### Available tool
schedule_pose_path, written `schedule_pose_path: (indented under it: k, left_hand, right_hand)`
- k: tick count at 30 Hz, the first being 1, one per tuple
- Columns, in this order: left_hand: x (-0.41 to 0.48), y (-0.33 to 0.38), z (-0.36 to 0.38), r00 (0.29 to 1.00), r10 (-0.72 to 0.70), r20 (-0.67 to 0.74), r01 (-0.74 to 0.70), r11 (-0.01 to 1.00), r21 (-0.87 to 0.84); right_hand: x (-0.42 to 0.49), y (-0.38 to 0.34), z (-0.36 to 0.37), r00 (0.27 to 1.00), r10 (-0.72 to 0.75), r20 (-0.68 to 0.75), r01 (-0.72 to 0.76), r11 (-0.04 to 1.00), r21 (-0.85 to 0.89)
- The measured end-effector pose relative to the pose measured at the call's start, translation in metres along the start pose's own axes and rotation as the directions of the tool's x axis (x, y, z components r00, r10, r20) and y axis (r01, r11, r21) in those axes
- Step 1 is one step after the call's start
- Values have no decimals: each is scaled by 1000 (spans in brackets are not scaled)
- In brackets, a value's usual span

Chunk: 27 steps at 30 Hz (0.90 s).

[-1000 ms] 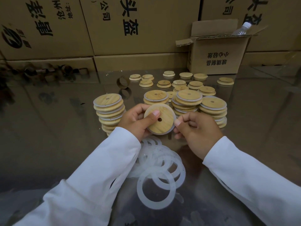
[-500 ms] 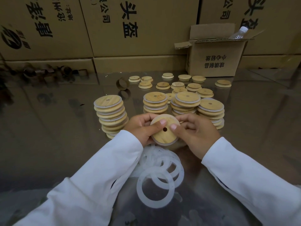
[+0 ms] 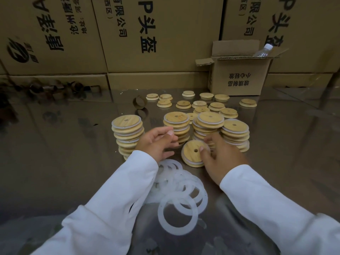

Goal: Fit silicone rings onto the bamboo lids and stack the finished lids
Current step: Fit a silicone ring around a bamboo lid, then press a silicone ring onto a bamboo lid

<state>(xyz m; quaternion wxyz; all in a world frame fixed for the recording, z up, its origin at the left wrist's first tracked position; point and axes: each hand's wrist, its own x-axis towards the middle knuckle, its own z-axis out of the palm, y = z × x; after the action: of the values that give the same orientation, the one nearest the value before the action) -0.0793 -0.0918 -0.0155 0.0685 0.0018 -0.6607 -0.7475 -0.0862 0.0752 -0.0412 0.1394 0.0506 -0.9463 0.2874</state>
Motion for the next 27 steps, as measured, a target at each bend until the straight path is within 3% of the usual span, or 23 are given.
schedule_pose_path:
  k: [4, 10, 23, 27]
  left_hand:
    - [-2, 2, 0, 1000, 2, -19, -2, 1000, -14]
    - [-1, 3, 0, 998, 35, -43, -36, 999, -26]
    - [4, -3, 7, 998, 38, -46, -38, 999, 6]
    - [5, -3, 9, 998, 52, -46, -51, 998, 23]
  right_hand:
    - [0, -8, 2, 997, -72, 16, 74, 984, -161]
    - [-4, -8, -1, 986, -107, 124, 123, 985, -124]
    - [14, -33, 19, 980, -198, 8, 190, 925, -330]
    - [23, -42, 23, 956, -291, 33, 269, 829, -491]
